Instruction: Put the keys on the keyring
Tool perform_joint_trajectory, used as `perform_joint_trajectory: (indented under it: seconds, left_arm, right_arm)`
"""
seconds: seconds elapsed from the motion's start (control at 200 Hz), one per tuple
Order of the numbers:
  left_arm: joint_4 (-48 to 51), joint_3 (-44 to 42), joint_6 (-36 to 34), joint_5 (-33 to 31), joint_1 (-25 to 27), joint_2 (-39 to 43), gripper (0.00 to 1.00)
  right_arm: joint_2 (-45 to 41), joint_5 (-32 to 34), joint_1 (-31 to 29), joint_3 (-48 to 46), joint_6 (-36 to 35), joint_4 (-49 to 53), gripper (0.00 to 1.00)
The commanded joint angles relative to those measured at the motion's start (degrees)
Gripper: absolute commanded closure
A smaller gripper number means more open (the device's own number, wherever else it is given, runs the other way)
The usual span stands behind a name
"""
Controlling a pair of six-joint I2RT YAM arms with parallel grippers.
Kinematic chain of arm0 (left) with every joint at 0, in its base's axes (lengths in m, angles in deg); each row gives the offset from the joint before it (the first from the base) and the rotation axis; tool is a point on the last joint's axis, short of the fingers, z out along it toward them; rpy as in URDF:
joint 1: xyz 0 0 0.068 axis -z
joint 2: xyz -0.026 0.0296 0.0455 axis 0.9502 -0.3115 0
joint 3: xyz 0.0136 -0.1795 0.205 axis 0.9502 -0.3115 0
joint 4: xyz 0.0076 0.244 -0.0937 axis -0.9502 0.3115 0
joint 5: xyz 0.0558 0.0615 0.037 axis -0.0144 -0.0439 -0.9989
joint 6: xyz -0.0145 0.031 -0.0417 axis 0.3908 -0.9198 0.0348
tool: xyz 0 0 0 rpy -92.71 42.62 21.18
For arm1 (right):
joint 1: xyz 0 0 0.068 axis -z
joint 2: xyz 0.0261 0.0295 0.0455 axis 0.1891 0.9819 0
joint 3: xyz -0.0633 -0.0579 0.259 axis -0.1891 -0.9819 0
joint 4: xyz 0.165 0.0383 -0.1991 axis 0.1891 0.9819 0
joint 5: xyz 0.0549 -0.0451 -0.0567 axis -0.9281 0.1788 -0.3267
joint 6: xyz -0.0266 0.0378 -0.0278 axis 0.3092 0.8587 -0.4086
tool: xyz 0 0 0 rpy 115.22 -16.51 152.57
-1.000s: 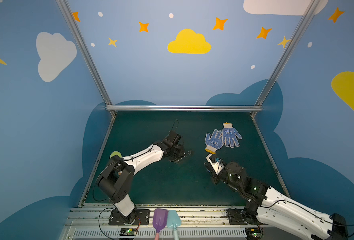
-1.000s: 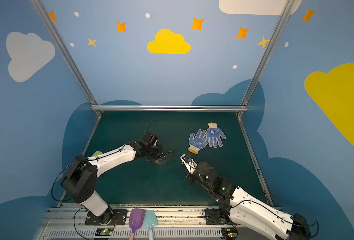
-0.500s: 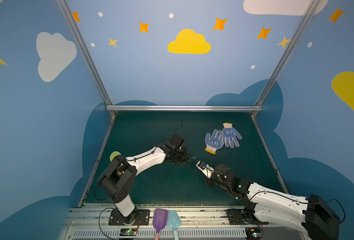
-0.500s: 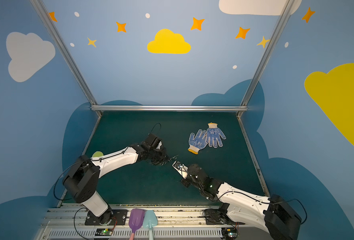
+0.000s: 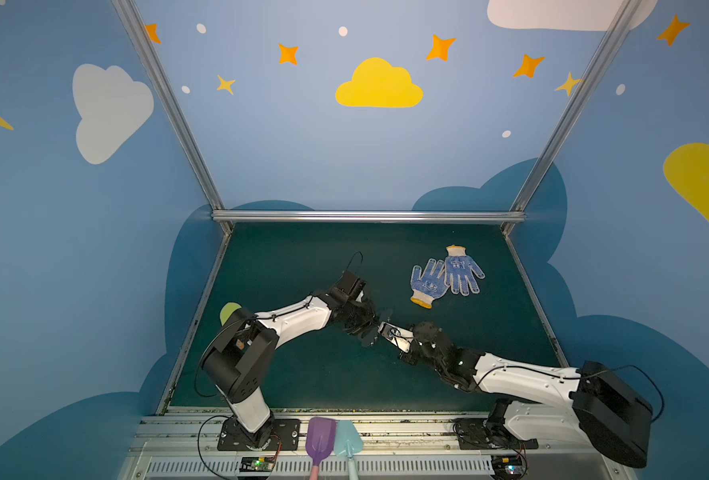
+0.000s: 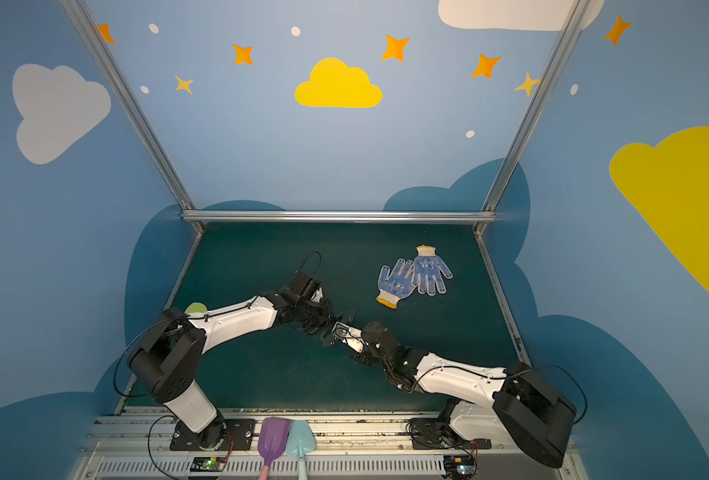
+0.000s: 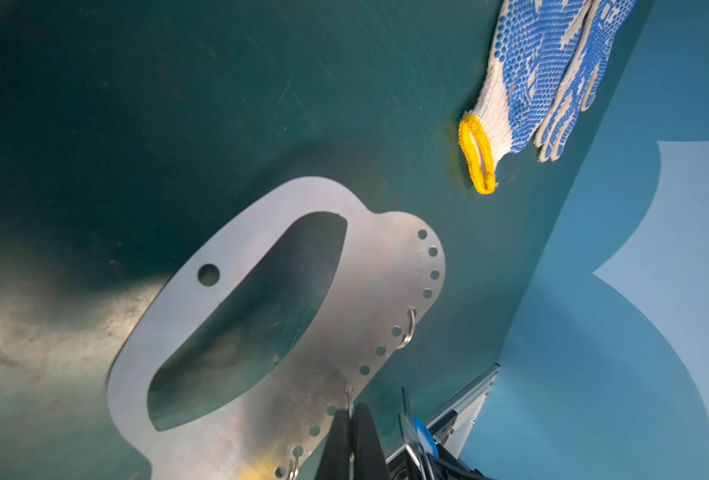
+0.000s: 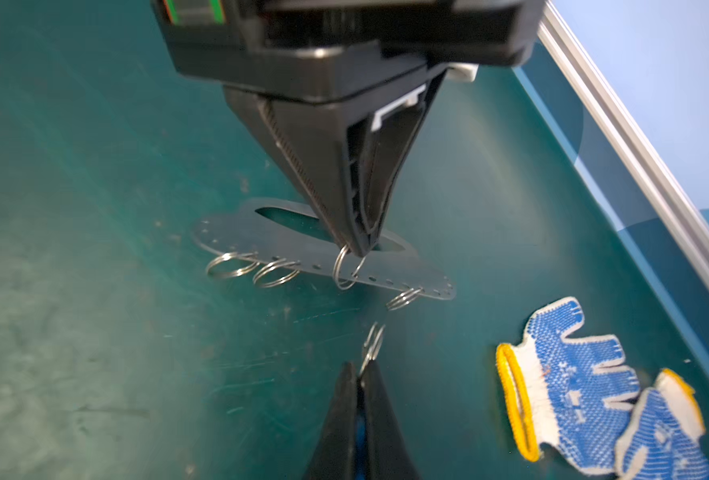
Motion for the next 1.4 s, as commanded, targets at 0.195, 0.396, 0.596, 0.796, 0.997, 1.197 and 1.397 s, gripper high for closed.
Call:
perform_joint_trajectory:
  seconds: [0.195,0.396,0.596,0.796,0.997,1.197,1.397]
  left_arm:
    - [-3.56,-1.59,0.51,3.86,-1.59,1.82,0.96]
    - [-6.83,-2.2,2.58,5.91,-2.12,1.43,0.96]
    - [-8.76,-2.82,4.04,6.83,-2.21,0.88,0.96]
    - [-9.49,-2.91,4.92,7.17,-2.29,1.16,0.96]
    - [-10.35,-2.87,5.87,7.43,-2.28,1.07,0.96]
    - [-11.33,-3.17,6.85,7.43,-2.34,1.07,0.96]
    - [-10.72,-3.17,6.94,6.48,-2.34,1.25,0.96]
  right_arm:
    - [3.67,1.49,-0.23,2.35,-5.03,-2.7,1.0]
    - [8.52,4.52,-1.25,4.35,-6.38,-5.58,1.0]
    - [10.11,5.37,-1.69,4.65,-6.17,-8.0,1.0]
    - [11.48,7.74,-2.3,4.76,-6.4,-8.92,1.0]
    - [14.16,10.01,-3.74,5.49,-8.33,-10.08,1.0]
    - [14.87,11.34,-4.71,6.17,-8.01,-10.54,1.0]
    - [12.9,9.88,-5.2,6.13,-7.24,-10.2,1.0]
